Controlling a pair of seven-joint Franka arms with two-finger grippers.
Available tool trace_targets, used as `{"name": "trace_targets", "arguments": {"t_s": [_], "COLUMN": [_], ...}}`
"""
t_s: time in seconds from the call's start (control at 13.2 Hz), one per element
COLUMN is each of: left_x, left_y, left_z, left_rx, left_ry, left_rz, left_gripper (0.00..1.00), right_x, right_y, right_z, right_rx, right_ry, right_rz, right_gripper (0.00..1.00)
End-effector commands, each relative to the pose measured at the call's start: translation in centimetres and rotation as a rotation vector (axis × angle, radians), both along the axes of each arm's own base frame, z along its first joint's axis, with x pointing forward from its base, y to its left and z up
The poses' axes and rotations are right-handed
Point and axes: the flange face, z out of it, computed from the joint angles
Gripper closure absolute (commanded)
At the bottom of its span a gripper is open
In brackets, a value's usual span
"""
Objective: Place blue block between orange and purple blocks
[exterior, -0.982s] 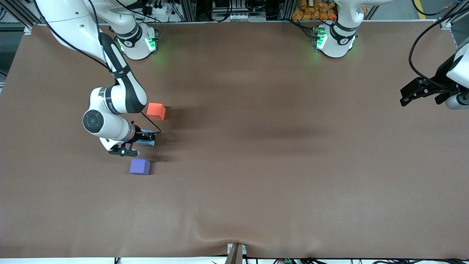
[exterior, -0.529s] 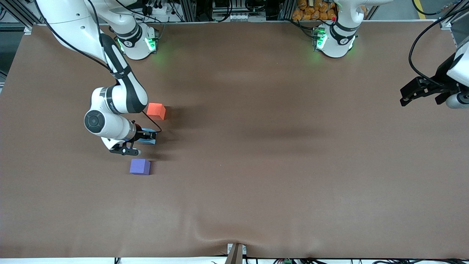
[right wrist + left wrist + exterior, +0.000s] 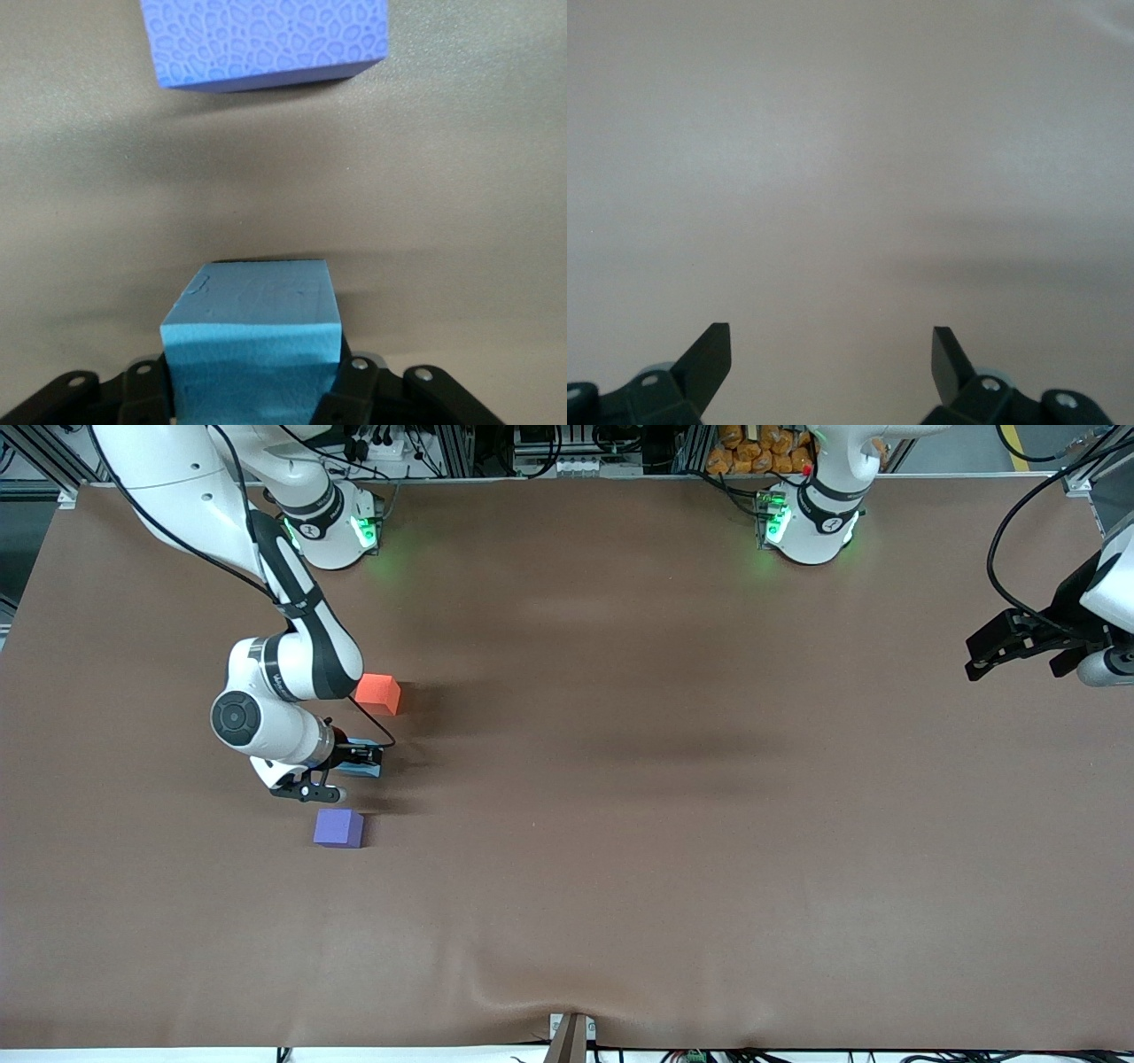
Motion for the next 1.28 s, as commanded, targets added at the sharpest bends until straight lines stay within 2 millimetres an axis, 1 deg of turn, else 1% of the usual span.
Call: {"name": "trace_targets", "arguments": {"t_s": [0.0, 0.15, 0.23, 0.3, 0.45, 0.53, 0.6, 0.68, 0.83, 0.91, 0.98, 1.06, 1.13, 1.21], "left_x": [-0.4, -1.0, -1.3, -1.3, -1.3, -1.3, -1.3, -1.3, -1.2, -1.1, -1.0, -1.0, -1.0, -1.0], "left_y": [0.3, 0.6, 0.8, 0.9, 0.8, 0.7, 0.7, 0.7, 0.6, 0.6, 0.6, 0.5, 0.5, 0.5], "left_z": [0.1, 0.3, 0.6, 0.8, 0.9, 1.0, 1.0, 1.0, 0.8, 0.7, 0.6, 0.6, 0.7, 1.1], "left_rx": [-0.016, -0.015, -0.014, -0.015, -0.015, -0.013, -0.013, -0.013, -0.004, -0.003, -0.003, -0.001, -0.001, -0.002], "left_ry": [0.030, 0.053, 0.056, 0.052, 0.050, 0.048, 0.048, 0.048, 0.049, 0.048, 0.051, 0.051, 0.048, 0.038], "left_rz": [-0.007, 0.000, 0.003, 0.005, 0.006, 0.003, 0.002, 0.002, 0.001, 0.001, -0.001, 0.000, 0.000, 0.000], "left_gripper": [0.00, 0.00, 0.00, 0.00, 0.00, 0.00, 0.00, 0.00, 0.00, 0.00, 0.00, 0.00, 0.00, 0.00], "right_x": [-0.4, -0.2, 0.0, 0.3, 1.5, 2.7, 3.8, 4.0, 3.4, 3.0, 2.6, 1.9, 1.0, 0.2], "right_y": [0.3, 0.3, 0.4, 0.5, 0.8, 0.1, -1.0, -1.7, -4.4, -5.3, -6.4, -8.0, -9.9, -11.7], "right_z": [0.0, 0.4, 1.0, 2.1, 6.8, 9.8, 12.9, 15.3, 19.8, 21.7, 24.6, 27.6, 29.6, 31.2], "right_rx": [0.011, 0.013, 0.016, 0.021, 0.040, 0.050, 0.059, 0.064, 0.076, 0.082, 0.089, 0.091, 0.080, 0.073], "right_ry": [-0.013, -0.015, -0.021, -0.024, 0.014, 0.025, 0.037, 0.041, 0.008, -0.006, -0.050, -0.095, -0.105, -0.106], "right_rz": [0.006, 0.007, 0.008, 0.009, 0.022, 0.018, 0.008, 0.004, -0.029, -0.025, -0.014, 0.005, 0.041, 0.061], "right_gripper": [0.00, 0.00, 0.00, 0.00, 0.00, 0.00, 0.00, 0.00, 0.00, 0.00, 0.00, 0.00, 0.00, 0.00]}}
